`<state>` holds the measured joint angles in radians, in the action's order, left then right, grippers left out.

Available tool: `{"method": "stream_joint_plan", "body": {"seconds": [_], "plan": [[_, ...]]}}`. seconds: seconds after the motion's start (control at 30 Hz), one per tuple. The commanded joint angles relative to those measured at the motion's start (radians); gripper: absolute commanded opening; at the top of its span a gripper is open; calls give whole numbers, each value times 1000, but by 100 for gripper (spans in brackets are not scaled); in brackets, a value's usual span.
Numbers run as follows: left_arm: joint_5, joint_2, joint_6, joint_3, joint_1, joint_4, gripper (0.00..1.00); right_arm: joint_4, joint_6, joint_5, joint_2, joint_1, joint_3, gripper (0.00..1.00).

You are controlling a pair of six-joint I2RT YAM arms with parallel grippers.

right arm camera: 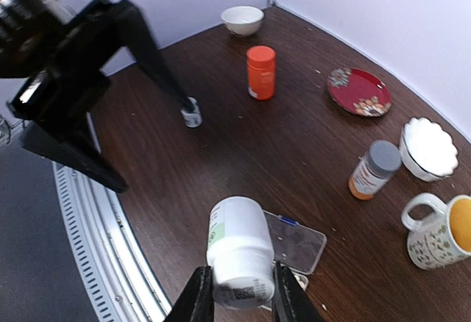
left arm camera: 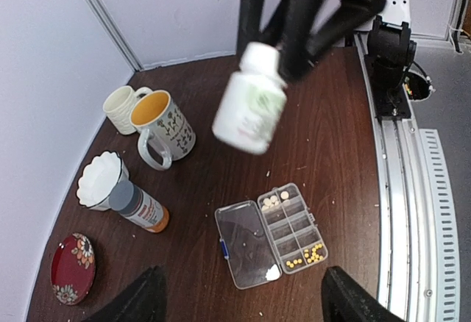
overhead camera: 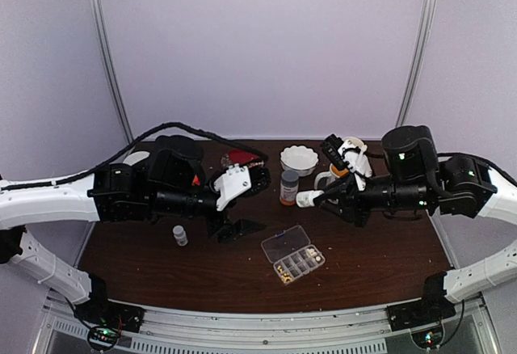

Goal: Sort the pills into containers
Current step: Place the pill bottle at the center of the board.

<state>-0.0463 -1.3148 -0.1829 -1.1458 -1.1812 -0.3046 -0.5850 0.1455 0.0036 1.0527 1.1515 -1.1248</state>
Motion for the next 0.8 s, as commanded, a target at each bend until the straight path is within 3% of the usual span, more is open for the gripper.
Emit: {"method": "stream_joint_plan", "body": {"seconds": [0.0,0.1,0.2,0.3,0.47,0.63,0.77], "plan": [[115,66,63,70,7,63,77,-197,43,57,-26,-123,23,0],[171,102,111,115,13,91,85,-299,94,105,33,-202,12,0],[211,132,164,150,24,122,97,-386,81,45,148,-288,-8,0],[289,166,235,188,31,157,98,-410,29,-44,267,-374,-1,0],[376,216,290,212,39,143,98,-321,-2,-53,386,-513,2,1],[509,253,386,213,44,47,98,-255,-25,-55,467,-577,-10,8],[518,287,420,251,49,38,98,-249,-56,-52,533,-599,-22,8]]}}
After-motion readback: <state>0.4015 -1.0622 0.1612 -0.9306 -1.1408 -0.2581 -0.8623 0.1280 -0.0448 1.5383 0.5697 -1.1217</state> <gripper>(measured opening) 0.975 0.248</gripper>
